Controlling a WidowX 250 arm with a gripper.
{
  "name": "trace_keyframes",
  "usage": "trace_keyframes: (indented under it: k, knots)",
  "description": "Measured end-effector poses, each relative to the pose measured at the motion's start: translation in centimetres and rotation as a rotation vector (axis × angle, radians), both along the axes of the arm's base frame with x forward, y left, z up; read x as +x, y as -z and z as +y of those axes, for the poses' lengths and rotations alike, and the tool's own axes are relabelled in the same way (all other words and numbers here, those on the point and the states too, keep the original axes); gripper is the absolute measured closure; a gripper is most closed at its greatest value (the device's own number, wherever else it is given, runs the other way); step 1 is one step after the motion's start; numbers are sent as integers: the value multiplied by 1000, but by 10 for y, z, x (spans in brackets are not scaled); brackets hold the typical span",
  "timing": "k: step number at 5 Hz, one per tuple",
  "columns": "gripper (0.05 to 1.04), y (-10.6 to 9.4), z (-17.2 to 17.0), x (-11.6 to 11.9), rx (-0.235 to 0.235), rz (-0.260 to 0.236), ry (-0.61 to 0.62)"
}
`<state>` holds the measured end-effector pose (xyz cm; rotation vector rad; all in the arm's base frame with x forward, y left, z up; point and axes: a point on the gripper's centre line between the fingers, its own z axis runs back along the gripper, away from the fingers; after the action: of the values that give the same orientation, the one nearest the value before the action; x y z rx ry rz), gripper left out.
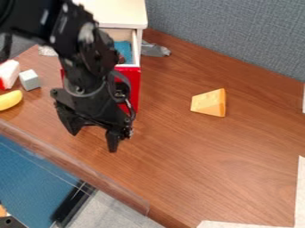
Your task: Close the drawer
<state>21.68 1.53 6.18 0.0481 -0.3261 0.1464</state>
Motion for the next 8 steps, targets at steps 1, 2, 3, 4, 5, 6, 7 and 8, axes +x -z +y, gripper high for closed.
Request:
trace_keyframes:
  k: [1, 2, 3, 4, 5, 6, 7, 8]
  knots:
    - [82, 10, -1, 1, 16, -4, -13]
    - [82, 20, 0, 3, 21, -10, -26]
    - [82, 28, 1, 7, 22, -20, -39]
    - [82, 33, 7, 11, 12, -46, -93]
    - [82, 32, 14, 15, 9, -109, -160]
    - [82, 33, 23, 20, 9, -136, -224]
    - [82, 30, 33, 33, 11, -152, -263]
    - [82, 33, 40, 40, 11, -141, -295]
